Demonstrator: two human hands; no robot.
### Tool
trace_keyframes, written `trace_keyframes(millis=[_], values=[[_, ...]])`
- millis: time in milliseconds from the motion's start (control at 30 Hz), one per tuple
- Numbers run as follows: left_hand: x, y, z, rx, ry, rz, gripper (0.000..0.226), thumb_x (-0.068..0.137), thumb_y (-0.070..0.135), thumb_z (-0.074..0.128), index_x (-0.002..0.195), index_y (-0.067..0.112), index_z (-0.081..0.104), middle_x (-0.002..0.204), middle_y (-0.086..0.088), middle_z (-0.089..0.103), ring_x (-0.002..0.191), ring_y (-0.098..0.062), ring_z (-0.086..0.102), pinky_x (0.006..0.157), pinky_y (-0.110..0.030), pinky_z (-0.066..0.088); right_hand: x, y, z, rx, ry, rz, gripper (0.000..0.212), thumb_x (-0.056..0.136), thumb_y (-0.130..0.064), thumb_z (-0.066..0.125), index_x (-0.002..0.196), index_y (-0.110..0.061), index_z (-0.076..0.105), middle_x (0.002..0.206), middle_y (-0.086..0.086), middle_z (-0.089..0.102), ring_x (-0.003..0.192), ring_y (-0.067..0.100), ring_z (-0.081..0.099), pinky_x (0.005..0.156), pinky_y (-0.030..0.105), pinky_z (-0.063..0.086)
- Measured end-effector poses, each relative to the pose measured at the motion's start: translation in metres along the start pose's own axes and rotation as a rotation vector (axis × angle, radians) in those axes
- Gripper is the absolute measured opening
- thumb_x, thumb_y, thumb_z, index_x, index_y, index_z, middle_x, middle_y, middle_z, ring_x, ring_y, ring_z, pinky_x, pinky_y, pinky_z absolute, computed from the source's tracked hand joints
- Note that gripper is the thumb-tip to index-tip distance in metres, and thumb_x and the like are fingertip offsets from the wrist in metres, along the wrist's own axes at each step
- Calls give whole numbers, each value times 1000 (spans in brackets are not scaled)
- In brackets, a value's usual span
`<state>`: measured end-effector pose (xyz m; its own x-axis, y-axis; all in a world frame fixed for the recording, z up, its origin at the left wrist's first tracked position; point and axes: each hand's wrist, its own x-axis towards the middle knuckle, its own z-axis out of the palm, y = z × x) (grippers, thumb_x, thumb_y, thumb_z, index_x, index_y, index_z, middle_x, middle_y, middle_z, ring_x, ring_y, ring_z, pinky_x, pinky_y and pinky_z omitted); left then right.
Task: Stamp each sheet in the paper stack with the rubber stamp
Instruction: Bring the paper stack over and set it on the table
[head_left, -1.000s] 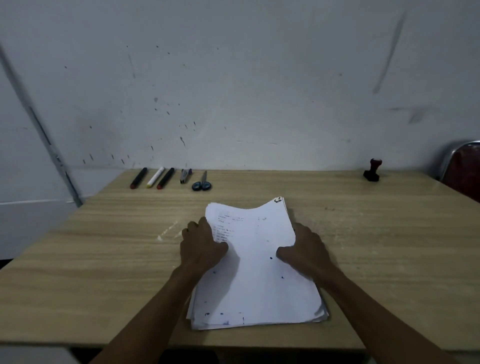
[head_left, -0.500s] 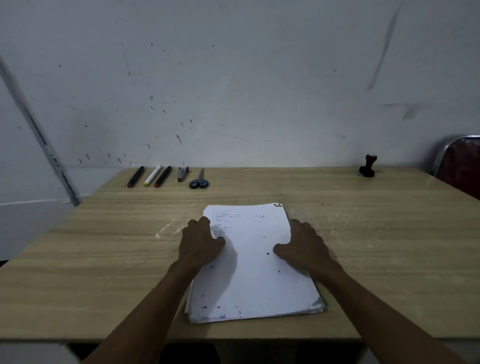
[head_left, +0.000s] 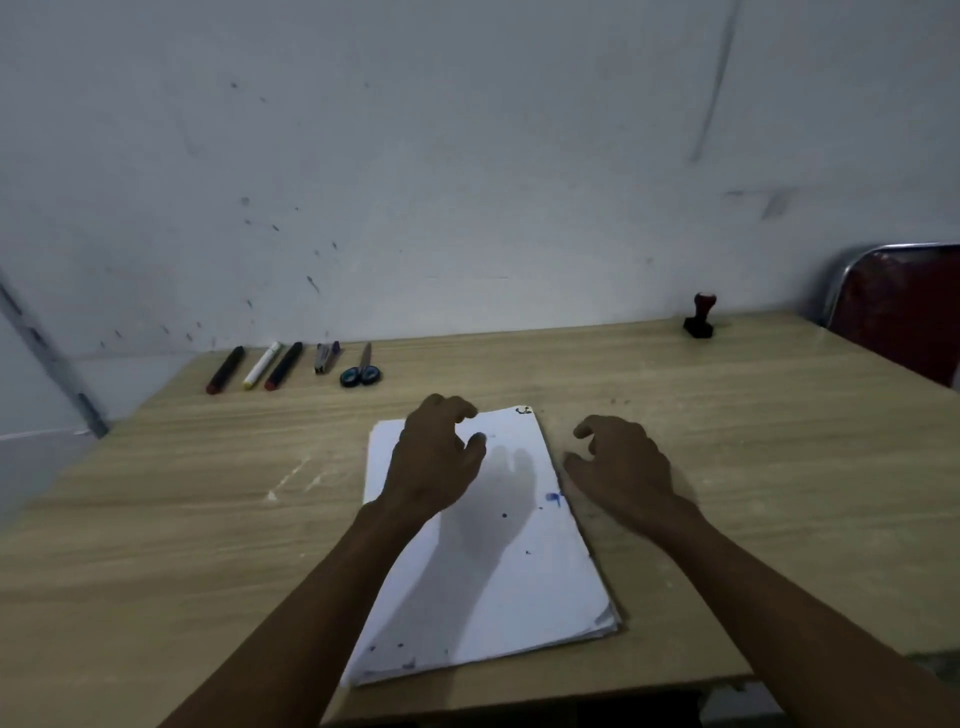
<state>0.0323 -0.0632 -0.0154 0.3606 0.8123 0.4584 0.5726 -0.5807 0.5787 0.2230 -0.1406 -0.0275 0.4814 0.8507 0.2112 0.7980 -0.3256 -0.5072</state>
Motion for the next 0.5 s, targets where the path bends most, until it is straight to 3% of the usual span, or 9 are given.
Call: trace_keyframes(millis=[200, 500], values=[[41, 33, 51, -84, -109, 143, 19, 82, 13, 68, 101, 10, 68, 97, -3, 65, 73, -18, 63, 78, -38, 52, 36, 35, -11, -1, 83, 77, 31, 83, -39, 67, 110, -25, 67, 99, 0, 68, 92, 21, 64, 77, 31, 51], [120, 81, 147, -125, -262, 207, 33, 81, 18, 69, 113, 13, 61, 98, 0, 63, 78, -20, 59, 77, -39, 52, 120, 108, -35, -97, 160, 195, 32, 84, -33, 62, 114, -21, 61, 106, 0, 65, 103, 23, 59, 77, 31, 41]])
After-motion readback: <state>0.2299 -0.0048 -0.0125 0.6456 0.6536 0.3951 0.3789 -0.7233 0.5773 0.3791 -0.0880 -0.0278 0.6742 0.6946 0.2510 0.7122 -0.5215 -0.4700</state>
